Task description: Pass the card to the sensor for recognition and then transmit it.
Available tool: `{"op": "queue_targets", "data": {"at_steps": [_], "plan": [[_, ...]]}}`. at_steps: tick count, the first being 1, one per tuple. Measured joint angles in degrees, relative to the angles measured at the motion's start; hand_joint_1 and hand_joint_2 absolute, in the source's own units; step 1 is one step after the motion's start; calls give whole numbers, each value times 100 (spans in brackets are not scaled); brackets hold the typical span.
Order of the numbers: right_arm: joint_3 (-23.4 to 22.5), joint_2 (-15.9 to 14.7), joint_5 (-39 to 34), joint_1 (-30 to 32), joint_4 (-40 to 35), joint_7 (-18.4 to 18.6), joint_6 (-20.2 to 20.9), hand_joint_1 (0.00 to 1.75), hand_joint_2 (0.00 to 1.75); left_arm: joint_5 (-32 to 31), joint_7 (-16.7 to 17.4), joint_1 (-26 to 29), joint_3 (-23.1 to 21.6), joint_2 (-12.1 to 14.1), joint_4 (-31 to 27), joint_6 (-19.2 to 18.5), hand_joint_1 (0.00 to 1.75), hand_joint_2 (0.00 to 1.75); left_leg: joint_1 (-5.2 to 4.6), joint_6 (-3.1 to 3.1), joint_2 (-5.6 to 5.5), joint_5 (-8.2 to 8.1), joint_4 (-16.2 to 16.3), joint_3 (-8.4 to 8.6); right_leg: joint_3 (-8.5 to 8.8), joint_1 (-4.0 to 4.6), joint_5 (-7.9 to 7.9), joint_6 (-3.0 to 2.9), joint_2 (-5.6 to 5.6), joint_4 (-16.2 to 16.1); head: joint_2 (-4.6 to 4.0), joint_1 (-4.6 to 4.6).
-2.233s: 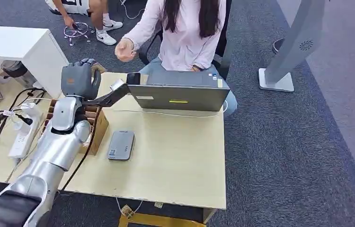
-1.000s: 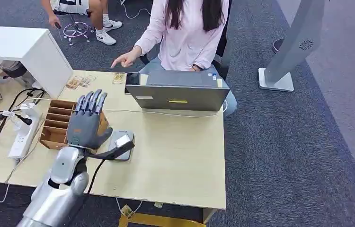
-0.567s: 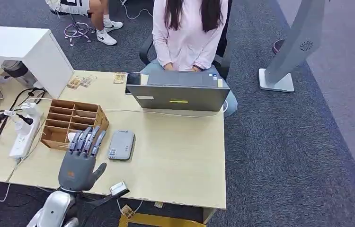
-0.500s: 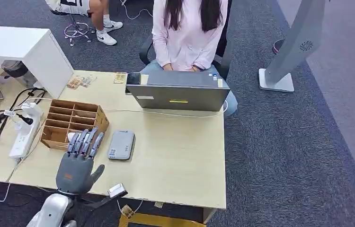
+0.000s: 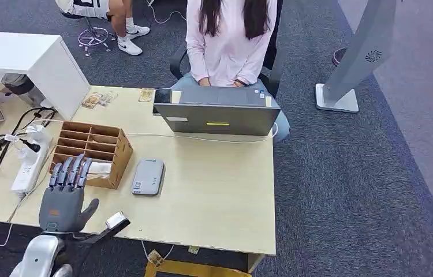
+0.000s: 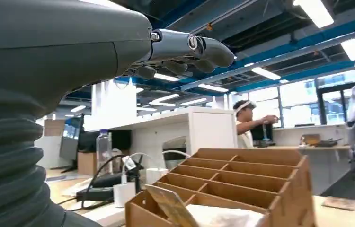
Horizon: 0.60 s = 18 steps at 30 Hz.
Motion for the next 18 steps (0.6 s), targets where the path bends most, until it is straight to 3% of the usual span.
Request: {"op": "queue_targets", "data": {"at_steps": [11,18], "plan": [[0,0,105,-3,-2,24,35,0,175,166,-90,-312,273,28,556,-94,0,175,0,0,-2,0,0,0,0,0,0,0,-2,0,0,2],[0,0,133,-3,-2,39,61,0,175,284,-177,-593,293,122,964,-571,0,175,1,-2,-2,2,0,0,0,1,1,-1,-1,0,0,0]]}}
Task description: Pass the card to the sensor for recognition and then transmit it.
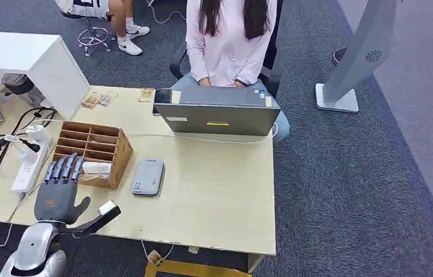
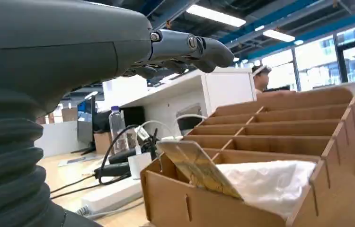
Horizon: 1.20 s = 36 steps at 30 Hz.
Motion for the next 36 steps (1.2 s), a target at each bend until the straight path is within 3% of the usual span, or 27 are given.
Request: {"op": "queue_targets", "data": {"at_steps": [5,24,36], "plan": [[0,0,28,0,0,-2,22,0,175,9,28,-163,0,2,166,-172,0,175,0,0,0,0,0,0,0,0,0,0,0,0,0,2],[0,0,112,0,0,2,59,0,175,83,79,-286,0,39,306,-177,0,175,0,0,0,0,0,0,-1,0,0,0,0,0,0,0],[0,0,227,-4,0,22,127,0,175,92,118,-886,-2,39,603,-376,0,175,0,-2,0,4,0,1,0,0,2,-1,0,0,0,0]]}}
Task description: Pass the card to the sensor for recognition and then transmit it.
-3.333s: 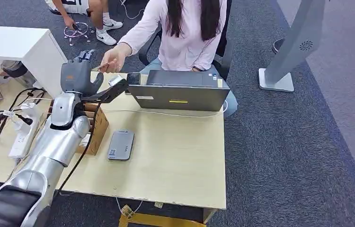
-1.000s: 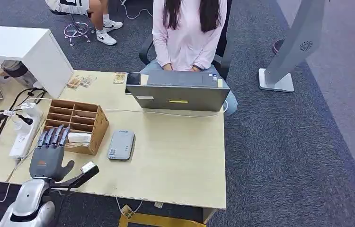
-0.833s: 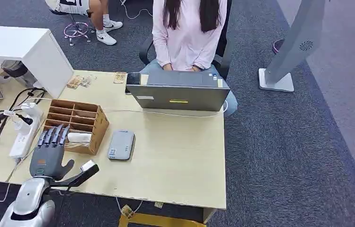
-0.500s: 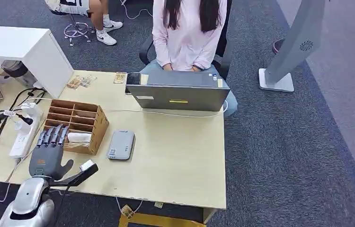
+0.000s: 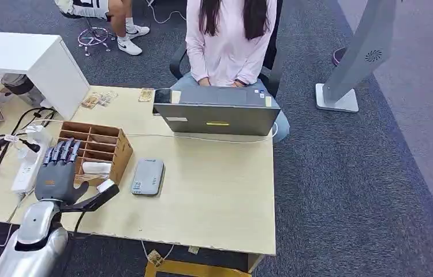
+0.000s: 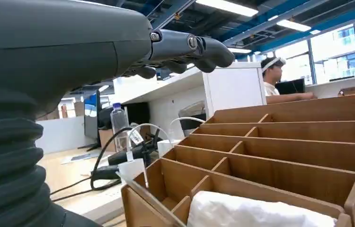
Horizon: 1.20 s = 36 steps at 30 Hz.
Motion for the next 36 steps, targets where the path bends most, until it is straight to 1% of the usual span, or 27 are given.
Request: {"op": "queue_targets", "data": {"at_steps": [10,22,23,24,30,36], "plan": [[0,-2,31,1,0,2,6,0,175,-11,4,-110,-66,-4,254,-48,0,175,0,0,1,0,0,0,-2,0,0,0,2,0,0,0],[0,0,31,0,0,2,6,0,175,-11,24,-86,-221,-15,256,-70,0,175,0,0,1,0,0,0,-1,0,0,0,2,0,0,0],[0,-2,31,0,0,2,6,0,175,-11,26,-87,-232,-15,256,-83,77,175,0,0,1,0,0,0,-1,0,0,0,2,0,0,0],[0,-2,31,0,0,2,6,0,175,-9,26,-86,-243,-15,254,-109,175,175,0,0,1,0,0,0,-1,0,0,0,2,0,0,0],[0,-2,44,0,0,-2,9,0,175,149,7,-82,-293,-33,249,-219,175,175,0,0,1,0,0,0,-1,0,0,0,2,0,0,0],[0,-2,63,0,0,-20,15,0,175,240,-17,-83,-348,-44,249,-227,175,175,0,0,1,0,0,0,-1,0,0,0,2,0,0,0]]}}
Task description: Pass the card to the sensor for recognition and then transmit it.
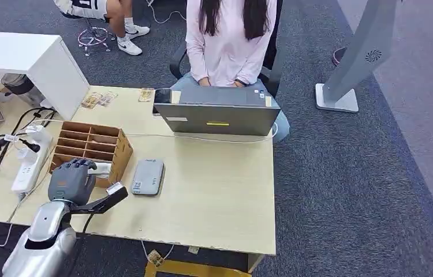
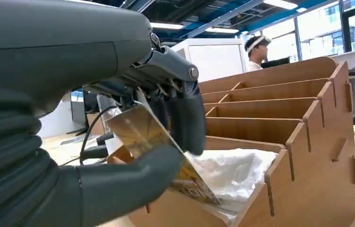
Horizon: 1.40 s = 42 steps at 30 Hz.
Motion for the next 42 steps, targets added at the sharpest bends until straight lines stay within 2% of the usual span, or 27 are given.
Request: {"op": "queue_targets", "data": {"at_steps": [17,25,42], "plan": [[-4,0,70,-5,0,-13,9,0,175,144,-68,-12,-39,-24,-57,24,175,175,0,0,1,0,0,1,0,0,0,0,1,0,0,2],[-20,-2,81,-6,0,-15,9,0,175,203,-111,20,-68,-24,-311,61,175,175,0,0,0,0,0,0,0,0,0,0,0,0,0,0],[-195,0,68,-6,0,-63,-13,0,175,433,-299,351,-420,4,-1856,61,175,175,0,0,0,0,0,2,0,0,0,0,0,0,0,2]]}}
